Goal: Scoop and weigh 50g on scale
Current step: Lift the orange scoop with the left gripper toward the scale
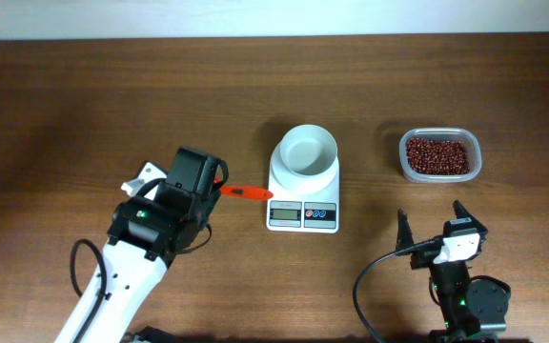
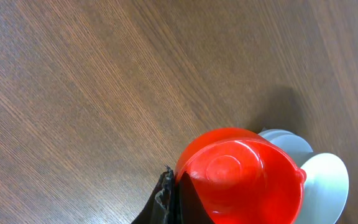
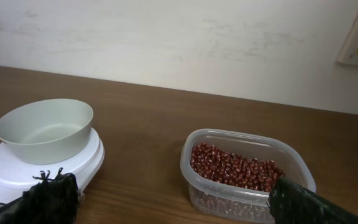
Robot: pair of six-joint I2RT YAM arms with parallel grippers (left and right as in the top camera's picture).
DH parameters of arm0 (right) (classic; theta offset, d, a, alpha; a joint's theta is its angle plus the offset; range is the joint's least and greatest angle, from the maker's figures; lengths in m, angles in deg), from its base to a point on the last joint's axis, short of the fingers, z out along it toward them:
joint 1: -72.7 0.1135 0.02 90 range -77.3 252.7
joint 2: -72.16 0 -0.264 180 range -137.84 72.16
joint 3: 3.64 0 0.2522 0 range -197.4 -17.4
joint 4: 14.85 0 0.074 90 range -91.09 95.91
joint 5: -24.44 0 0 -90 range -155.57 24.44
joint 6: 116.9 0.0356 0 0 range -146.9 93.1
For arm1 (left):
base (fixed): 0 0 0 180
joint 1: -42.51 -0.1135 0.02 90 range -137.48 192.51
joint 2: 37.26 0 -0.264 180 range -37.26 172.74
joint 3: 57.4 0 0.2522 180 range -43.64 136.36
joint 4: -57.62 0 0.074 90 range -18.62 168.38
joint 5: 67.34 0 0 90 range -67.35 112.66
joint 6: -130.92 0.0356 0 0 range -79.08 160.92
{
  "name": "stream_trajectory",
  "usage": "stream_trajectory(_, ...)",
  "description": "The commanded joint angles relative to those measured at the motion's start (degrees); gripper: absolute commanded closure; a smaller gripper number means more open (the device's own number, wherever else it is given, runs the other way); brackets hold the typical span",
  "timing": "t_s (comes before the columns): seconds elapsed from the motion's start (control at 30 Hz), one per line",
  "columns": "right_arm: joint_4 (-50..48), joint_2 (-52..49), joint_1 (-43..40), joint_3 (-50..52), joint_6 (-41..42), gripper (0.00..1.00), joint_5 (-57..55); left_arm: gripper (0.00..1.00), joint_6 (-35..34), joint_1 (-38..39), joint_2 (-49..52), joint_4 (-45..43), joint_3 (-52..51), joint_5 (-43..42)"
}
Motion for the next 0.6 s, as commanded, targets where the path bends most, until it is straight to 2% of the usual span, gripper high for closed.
stream_trajectory(0.0,0.4,0.4,0.6,0.3,0.4,0.01,-0.3,1.0,-0.8,0.2,-0.5,-0.3,1.0,1.7)
stream_trajectory(0.43,0.3,0.4,0.6,0.3,0.5,0.01,0.6,1.0,-1.0,0.2,-0.5,-0.6,1.0,1.1)
stream_trajectory(0.53,-0.4,0.4,0.6,0.3,13.7,0.01,8.4,1.0,-1.6,0.2,-0.5,-0.7,1.0,-0.2)
stream_trajectory(0.57,-0.8,0.4,0.6,0.3,26.6,0.01,13.4,1.0,-1.6,0.2,-0.4,-0.6,1.0,-0.5)
